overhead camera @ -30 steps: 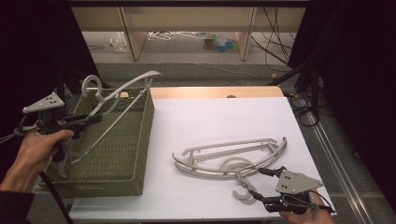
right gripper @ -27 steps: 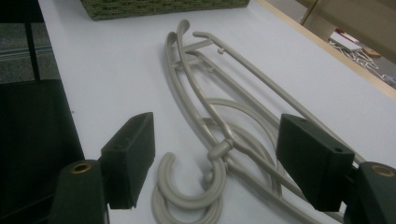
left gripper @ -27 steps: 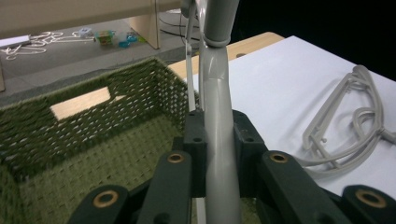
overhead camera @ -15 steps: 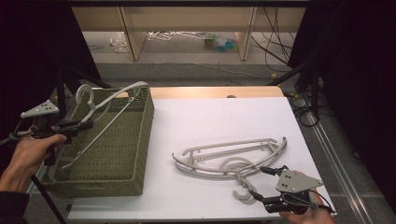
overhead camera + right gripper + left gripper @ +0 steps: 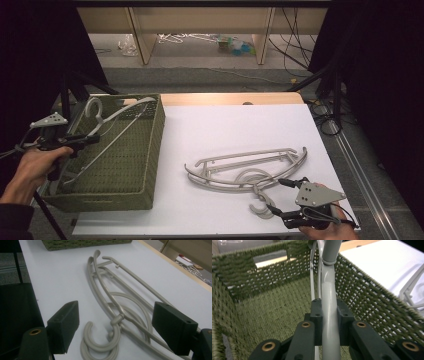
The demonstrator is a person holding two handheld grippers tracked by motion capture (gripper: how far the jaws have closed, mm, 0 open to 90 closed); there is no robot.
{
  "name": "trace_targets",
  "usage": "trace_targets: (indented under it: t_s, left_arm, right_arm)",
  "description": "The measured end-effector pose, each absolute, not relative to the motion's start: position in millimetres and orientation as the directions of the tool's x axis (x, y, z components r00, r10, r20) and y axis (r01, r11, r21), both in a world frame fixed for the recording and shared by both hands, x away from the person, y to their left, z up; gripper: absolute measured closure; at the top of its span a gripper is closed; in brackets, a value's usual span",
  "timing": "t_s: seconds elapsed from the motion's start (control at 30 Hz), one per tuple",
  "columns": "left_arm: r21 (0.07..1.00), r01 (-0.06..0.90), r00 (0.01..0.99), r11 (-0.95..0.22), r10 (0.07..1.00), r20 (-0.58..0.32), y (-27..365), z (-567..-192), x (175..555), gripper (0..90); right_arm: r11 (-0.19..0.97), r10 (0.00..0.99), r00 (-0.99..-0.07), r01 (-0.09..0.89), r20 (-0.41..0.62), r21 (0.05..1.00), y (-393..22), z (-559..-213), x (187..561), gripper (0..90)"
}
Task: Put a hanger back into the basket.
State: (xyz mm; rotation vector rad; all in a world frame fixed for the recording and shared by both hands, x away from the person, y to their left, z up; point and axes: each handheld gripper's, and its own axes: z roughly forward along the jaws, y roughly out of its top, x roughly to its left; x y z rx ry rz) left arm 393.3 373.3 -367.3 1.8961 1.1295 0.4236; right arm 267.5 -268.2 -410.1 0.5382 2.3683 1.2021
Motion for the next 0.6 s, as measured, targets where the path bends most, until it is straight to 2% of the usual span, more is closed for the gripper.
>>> trace_targets:
  t_s: [0.37,0.5,0.6]
  left_arm:
    - [0.694,0.65,0.515,-0.31,0.851,-0.101,369.0,-392.1,412.3,78.7]
    - [0.677,0.692,0.456,-0.25,0.879,-0.141,374.5,-404.4,415.9,77.7]
    - [0.657,0.71,0.428,-0.255,0.897,-0.113,382.5,-409.5,415.3,76.8]
  right_arm:
    - [0.553,0.512,-0.837,0.148,-0.195,0.82,-266.8,-412.4,267.9,22.7]
    - [0.553,0.513,-0.836,0.148,-0.195,0.82,-266.9,-412.9,267.9,22.7]
    - [0.552,0.513,-0.837,0.149,-0.193,0.82,-266.7,-413.2,268.2,22.7]
